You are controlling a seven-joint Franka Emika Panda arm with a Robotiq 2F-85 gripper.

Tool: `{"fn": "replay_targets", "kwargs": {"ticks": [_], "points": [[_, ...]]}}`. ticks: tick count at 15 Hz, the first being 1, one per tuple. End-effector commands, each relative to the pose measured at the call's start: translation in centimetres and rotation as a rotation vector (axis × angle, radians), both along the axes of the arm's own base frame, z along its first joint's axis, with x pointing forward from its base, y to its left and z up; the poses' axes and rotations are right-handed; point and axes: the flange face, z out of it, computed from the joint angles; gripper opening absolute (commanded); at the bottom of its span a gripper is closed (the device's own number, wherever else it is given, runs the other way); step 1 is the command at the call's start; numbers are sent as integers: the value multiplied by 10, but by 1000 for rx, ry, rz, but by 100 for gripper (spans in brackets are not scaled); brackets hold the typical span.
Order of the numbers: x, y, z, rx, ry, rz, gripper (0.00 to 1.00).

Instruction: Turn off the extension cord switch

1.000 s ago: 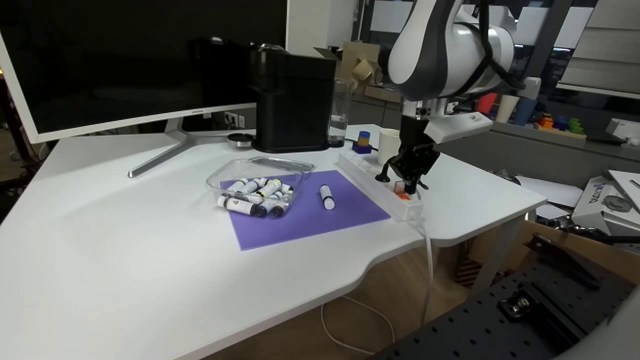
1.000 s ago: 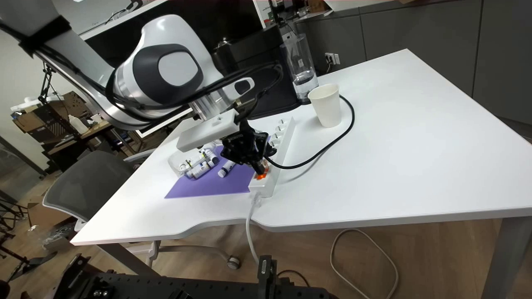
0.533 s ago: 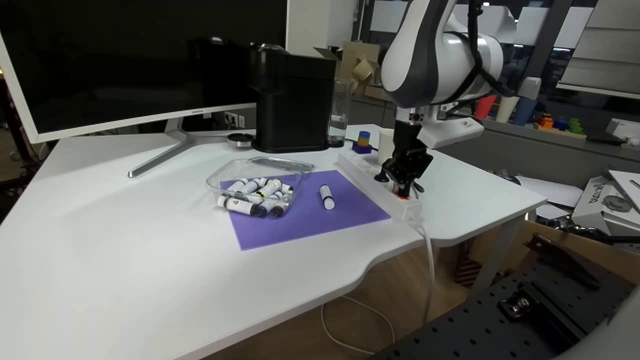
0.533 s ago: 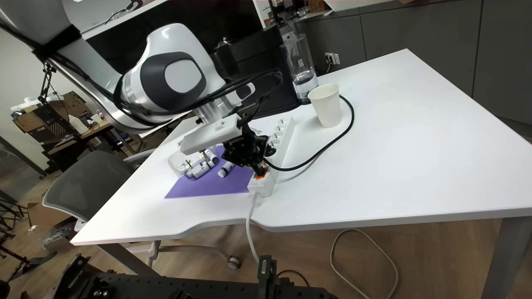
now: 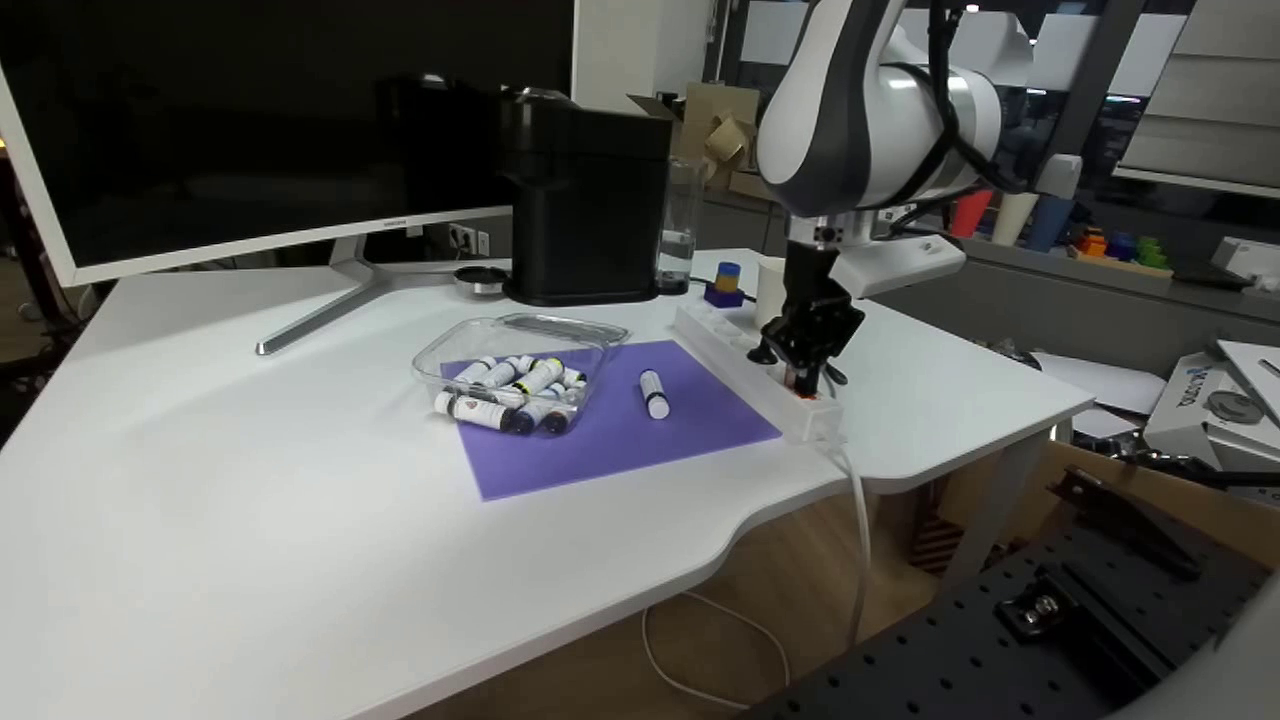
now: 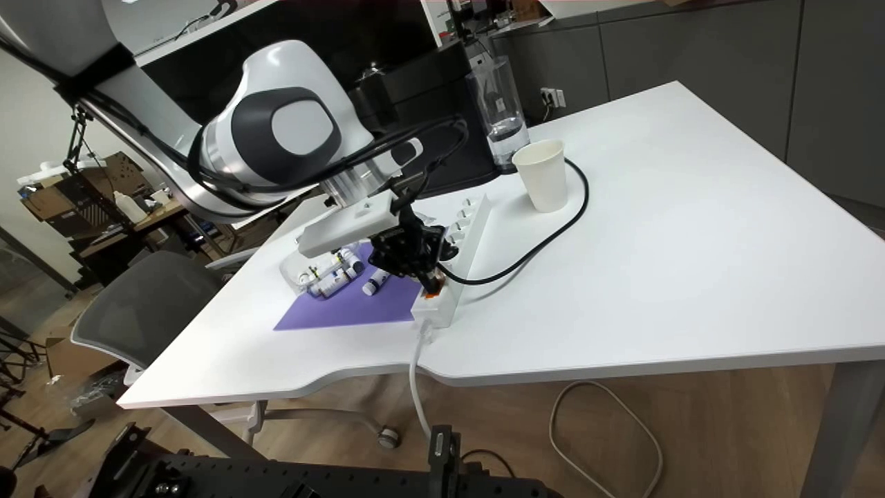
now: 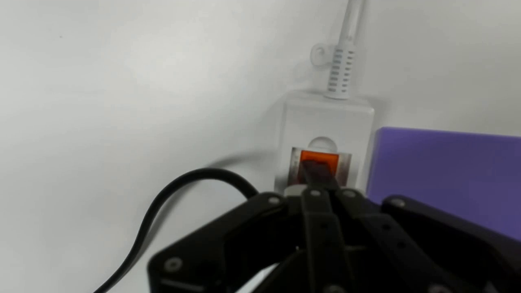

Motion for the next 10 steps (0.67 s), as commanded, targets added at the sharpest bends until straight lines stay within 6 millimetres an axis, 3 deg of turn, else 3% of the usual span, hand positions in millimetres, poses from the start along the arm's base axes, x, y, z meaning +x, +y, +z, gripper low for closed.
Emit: {"fn": "replay_targets", "kwargs": {"ticks": [1, 6, 10], "points": [[8, 15, -17, -36, 8, -81, 0], [11, 41, -32, -96, 43, -146, 0], [10, 55, -5, -88, 48, -135, 0]]}}
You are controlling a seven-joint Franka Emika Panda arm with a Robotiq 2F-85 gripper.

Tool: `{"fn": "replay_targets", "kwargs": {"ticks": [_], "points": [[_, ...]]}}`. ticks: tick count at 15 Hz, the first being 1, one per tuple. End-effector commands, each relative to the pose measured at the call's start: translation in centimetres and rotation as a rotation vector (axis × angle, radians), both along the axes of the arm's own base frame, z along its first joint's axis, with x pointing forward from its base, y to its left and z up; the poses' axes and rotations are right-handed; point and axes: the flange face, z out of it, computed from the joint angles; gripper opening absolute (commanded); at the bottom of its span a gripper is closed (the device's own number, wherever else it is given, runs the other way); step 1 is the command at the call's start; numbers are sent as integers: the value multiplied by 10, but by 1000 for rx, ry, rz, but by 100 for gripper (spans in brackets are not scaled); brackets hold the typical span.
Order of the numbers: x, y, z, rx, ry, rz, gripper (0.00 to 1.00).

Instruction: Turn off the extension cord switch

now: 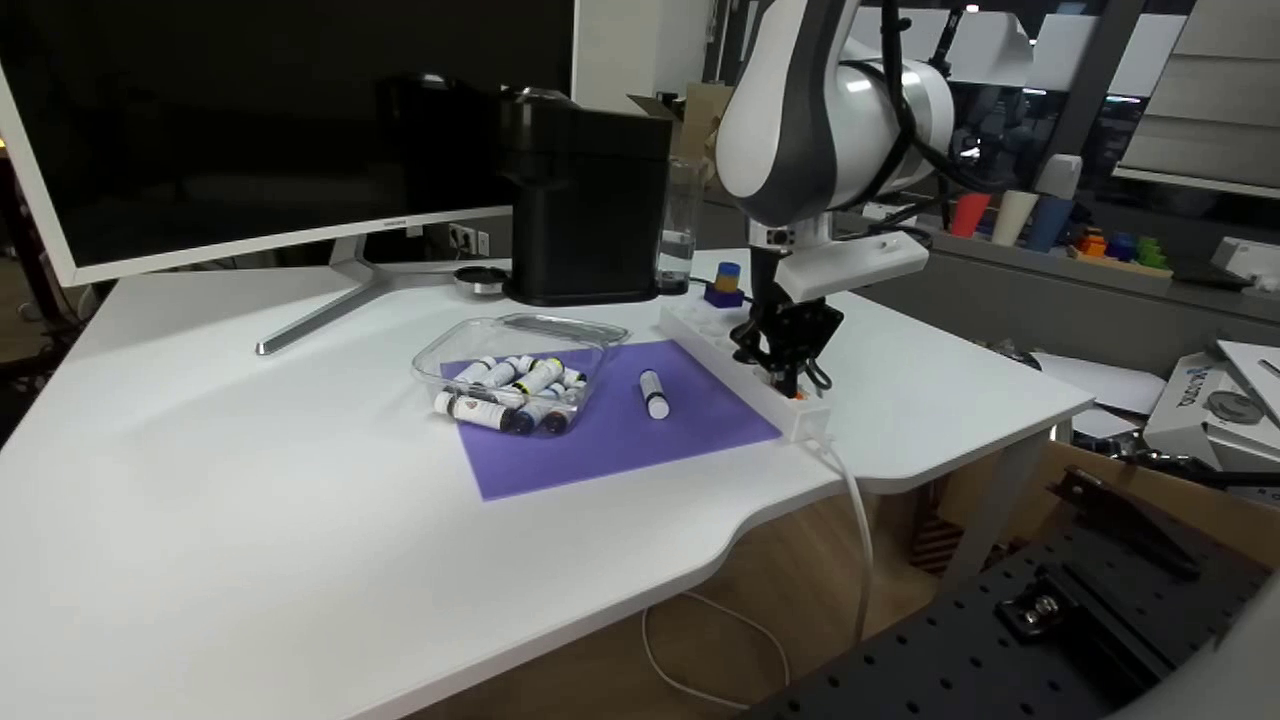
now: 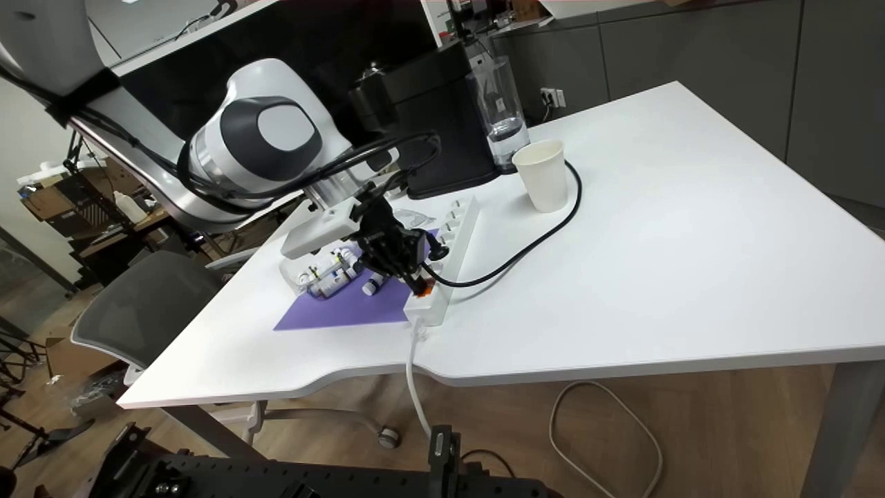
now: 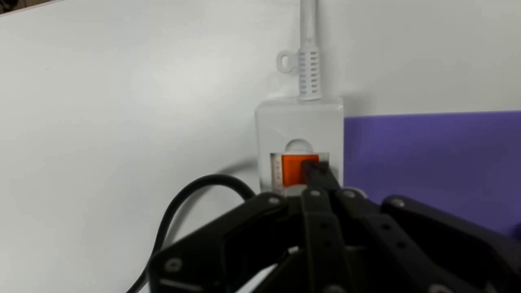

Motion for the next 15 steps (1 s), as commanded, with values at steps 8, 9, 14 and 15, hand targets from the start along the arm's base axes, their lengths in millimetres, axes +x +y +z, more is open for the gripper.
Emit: {"fn": "replay_targets", "kwargs": {"ticks": [8, 9, 14, 15], "points": [[-23, 49, 101, -30, -90, 180, 32], [-24, 50, 118, -55, -116, 201, 40], [-48, 67, 184, -7, -179, 209, 73], [-53, 71, 194, 46, -159, 176, 80]]}}
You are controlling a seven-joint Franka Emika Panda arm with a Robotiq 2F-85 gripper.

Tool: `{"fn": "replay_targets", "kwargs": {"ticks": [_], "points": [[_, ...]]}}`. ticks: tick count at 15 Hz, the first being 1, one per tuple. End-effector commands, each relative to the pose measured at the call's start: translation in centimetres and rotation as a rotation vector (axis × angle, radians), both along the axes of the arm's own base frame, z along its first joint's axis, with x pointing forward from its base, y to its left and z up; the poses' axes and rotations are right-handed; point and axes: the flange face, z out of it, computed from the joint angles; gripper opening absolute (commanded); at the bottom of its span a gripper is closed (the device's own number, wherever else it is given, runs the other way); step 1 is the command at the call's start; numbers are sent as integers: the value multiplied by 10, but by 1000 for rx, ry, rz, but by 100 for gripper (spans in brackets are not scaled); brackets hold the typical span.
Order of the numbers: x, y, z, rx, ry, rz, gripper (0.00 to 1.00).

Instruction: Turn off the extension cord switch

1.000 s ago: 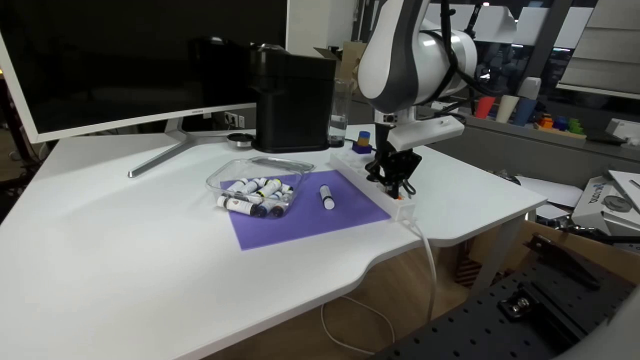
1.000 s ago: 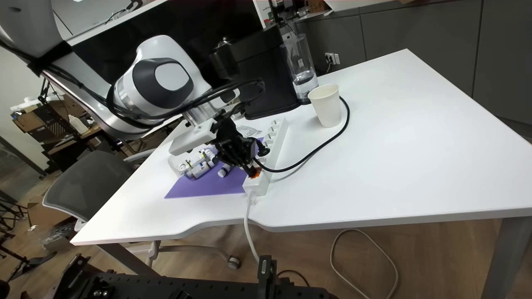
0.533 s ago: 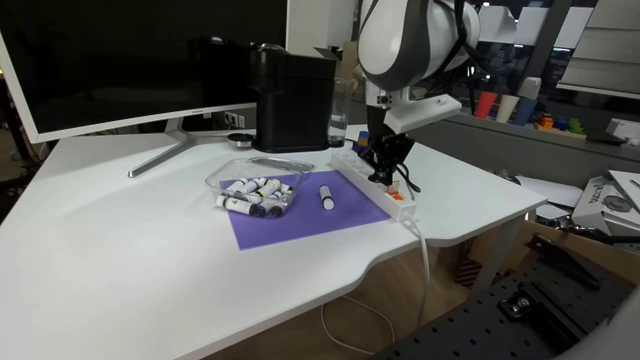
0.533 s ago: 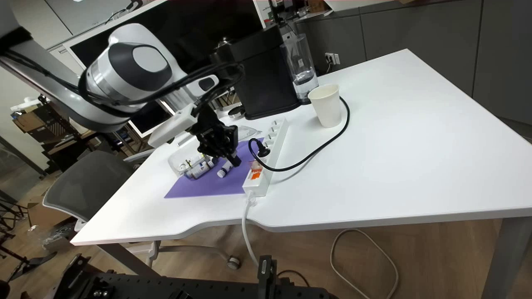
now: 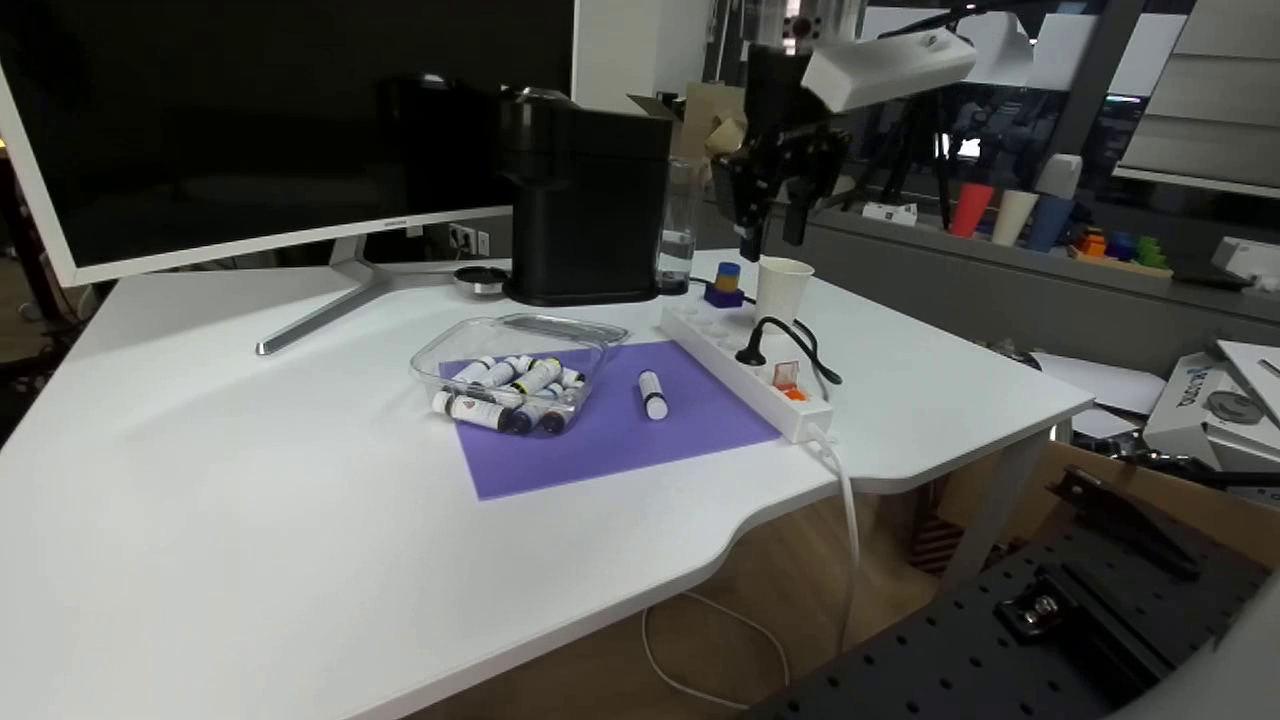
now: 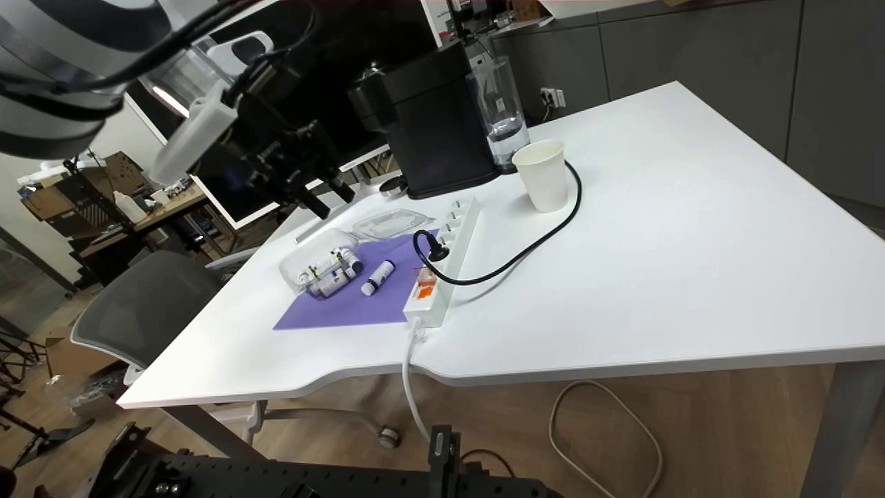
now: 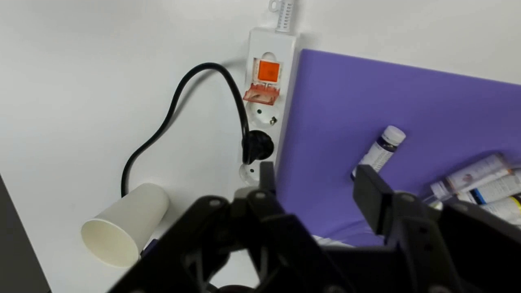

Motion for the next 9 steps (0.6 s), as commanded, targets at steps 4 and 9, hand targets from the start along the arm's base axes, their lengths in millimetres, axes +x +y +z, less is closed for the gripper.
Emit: {"fn": "replay_targets", "kwargs": {"ticks": [4, 9], "points": [[-35, 5, 65, 192, 114, -157, 100], [-45, -17, 82, 200, 159, -272, 100]]}}
